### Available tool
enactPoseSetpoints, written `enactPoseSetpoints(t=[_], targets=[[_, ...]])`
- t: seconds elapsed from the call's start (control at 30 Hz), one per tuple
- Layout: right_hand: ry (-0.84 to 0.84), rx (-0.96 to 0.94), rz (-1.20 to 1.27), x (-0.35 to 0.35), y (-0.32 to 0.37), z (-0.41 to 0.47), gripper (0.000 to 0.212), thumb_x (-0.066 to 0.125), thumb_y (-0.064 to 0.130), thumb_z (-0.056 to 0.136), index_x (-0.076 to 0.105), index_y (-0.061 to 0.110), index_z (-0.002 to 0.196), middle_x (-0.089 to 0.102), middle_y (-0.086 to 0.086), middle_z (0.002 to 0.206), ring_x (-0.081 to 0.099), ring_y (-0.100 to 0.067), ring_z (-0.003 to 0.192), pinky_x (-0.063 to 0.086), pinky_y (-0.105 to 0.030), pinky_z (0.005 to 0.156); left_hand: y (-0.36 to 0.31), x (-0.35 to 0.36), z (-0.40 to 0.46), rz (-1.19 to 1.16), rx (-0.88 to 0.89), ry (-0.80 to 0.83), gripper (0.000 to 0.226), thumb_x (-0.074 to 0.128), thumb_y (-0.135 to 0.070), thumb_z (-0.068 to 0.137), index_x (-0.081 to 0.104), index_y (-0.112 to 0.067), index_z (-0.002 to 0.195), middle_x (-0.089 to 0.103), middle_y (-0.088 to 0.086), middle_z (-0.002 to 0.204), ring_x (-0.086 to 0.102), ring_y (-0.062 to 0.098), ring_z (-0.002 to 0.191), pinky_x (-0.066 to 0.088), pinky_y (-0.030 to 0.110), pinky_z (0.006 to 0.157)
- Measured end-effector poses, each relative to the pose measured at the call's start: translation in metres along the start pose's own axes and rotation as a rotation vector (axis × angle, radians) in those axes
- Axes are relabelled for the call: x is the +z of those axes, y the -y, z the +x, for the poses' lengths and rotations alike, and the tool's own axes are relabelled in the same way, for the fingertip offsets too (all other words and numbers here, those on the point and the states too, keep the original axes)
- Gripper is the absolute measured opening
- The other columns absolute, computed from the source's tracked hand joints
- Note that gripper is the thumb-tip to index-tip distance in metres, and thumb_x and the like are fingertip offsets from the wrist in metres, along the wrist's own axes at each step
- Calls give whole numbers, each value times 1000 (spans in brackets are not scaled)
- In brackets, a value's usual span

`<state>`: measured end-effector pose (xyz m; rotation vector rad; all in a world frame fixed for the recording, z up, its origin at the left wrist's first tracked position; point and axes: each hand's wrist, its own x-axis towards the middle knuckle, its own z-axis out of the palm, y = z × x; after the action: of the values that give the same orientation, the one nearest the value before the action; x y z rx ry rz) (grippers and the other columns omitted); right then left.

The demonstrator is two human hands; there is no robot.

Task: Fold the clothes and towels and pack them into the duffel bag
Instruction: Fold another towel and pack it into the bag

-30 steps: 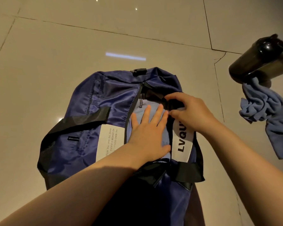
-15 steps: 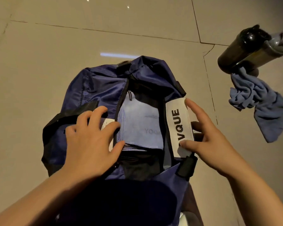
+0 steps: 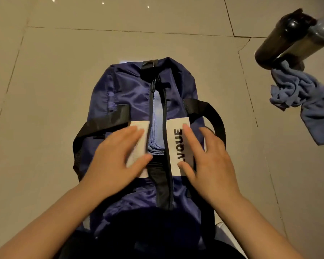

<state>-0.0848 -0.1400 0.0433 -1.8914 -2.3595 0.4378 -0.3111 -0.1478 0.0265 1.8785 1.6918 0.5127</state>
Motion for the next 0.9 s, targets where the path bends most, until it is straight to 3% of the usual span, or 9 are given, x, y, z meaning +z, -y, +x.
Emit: enactPoseSetpoints(t=[0.07,0.13,0.2,0.4,0.67,0.83,0.9], targets=[[113,21,0,7,-1,1,89,66,44,84,9,39,152,24,-12,154,31,-35,136,43,-51,100,16,26,-10,277,64,112,81,28,-72,88,24,-24,153,19,-1,160,13,22,148,8,46,118],[314,130,138,17,-4,6,85,55,47,92,-10,50,146,0,-2,161,18,-32,144,35,-44,110,24,41,-16,357,103,126,80,24,-69,92,13,-21,155,7,2,162,2,27,149,-2,49,117],[367,166,243,25,-5,12,84,54,43,94,-14,55,142,-10,3,161,22,-30,143,34,-38,108,30,46,-16,380,144,109,79,27,-65,93,10,-19,155,5,3,163,0,28,149,-4,49,116],[388,179,244,26,12,49,81,56,38,94,-3,49,148,-8,-1,160,41,-28,133,38,-34,104,53,41,6,335,192,133,79,31,-63,93,7,-20,155,-1,2,163,-5,26,149,2,54,117],[361,40,199,37,73,151,79,50,45,95,-6,42,151,-3,-9,159,44,-36,128,38,-35,101,136,-32,87,355,162,105,82,33,-68,87,3,-31,154,-5,-7,162,-8,18,149,0,48,117],[411,-39,236,49,122,218,79,49,50,94,-5,41,151,-2,-10,157,44,-41,126,37,-38,102,180,-97,124,479,13,137,89,22,-78,74,-11,-37,146,-14,-15,156,-7,19,148,4,55,119],[445,-83,274,56,144,236,81,50,50,93,-5,42,151,-5,-9,157,43,-41,127,37,-37,103,193,-118,123,507,-115,117,89,32,-77,77,-10,-42,147,-14,-14,158,-8,21,149,3,59,116]])
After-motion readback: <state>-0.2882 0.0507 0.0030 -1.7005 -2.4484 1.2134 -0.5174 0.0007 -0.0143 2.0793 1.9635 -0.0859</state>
